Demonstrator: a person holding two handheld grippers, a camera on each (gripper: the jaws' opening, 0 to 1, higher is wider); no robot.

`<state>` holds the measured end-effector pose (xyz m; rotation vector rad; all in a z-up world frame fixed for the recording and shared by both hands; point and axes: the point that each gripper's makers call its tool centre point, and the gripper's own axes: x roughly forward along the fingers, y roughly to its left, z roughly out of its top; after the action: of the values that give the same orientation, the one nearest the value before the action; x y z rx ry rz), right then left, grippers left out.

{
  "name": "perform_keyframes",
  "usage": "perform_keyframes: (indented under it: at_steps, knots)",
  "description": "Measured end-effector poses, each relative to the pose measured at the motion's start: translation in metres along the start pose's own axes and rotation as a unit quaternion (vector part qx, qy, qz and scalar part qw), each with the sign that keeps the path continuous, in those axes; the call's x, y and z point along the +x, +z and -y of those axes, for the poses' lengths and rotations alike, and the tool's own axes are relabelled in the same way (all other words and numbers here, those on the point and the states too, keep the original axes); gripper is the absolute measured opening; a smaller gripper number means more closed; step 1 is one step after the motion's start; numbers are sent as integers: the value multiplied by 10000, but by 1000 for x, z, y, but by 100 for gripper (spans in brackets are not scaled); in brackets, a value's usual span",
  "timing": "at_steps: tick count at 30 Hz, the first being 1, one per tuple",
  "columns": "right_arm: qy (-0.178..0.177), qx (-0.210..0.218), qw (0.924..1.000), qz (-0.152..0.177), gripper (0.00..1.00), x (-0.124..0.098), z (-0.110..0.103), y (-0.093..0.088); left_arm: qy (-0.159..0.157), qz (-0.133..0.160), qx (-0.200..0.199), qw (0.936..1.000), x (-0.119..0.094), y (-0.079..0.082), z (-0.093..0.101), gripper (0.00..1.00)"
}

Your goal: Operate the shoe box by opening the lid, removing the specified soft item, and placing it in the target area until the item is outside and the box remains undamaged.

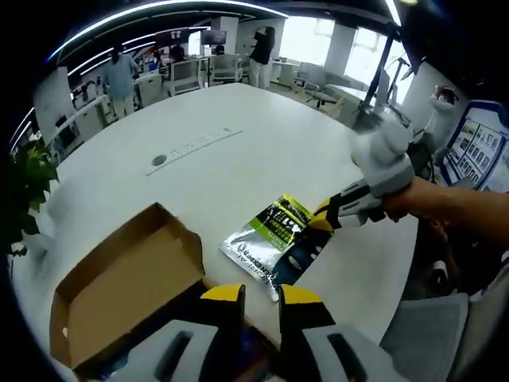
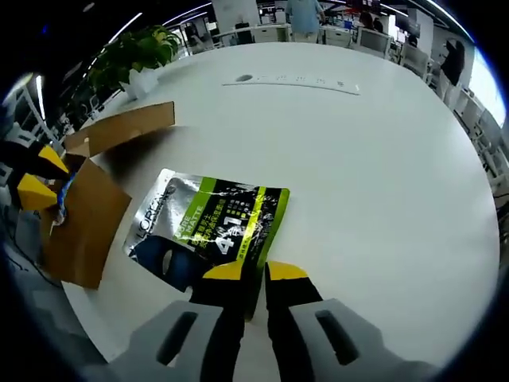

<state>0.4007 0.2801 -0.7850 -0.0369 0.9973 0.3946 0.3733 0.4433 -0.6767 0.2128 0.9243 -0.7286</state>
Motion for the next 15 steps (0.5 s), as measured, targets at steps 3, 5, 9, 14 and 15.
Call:
perform_keyframes:
  at_steps: [3,5,9,14,15]
  knots:
    - [-21,-25,10000,6,11,-4,-1,0,99,56,0,9999,-10,-2,-8,18]
    - [-31,-56,10000,7,13,-6,-1,1,151,119,-38,9998,-17,-3,-13,19]
    - [-47,-132,9999,50,17,-14,-4,3,249,172,-92,9995,-28,-8,-23,20]
    - [-34,-212,9997,84,21,-24,-8,6,369,277,-164,9988,-42,-14,-35,22]
    - [-11,-256,9996,110,22,-27,-10,8,404,293,-174,9986,-46,-17,-38,22]
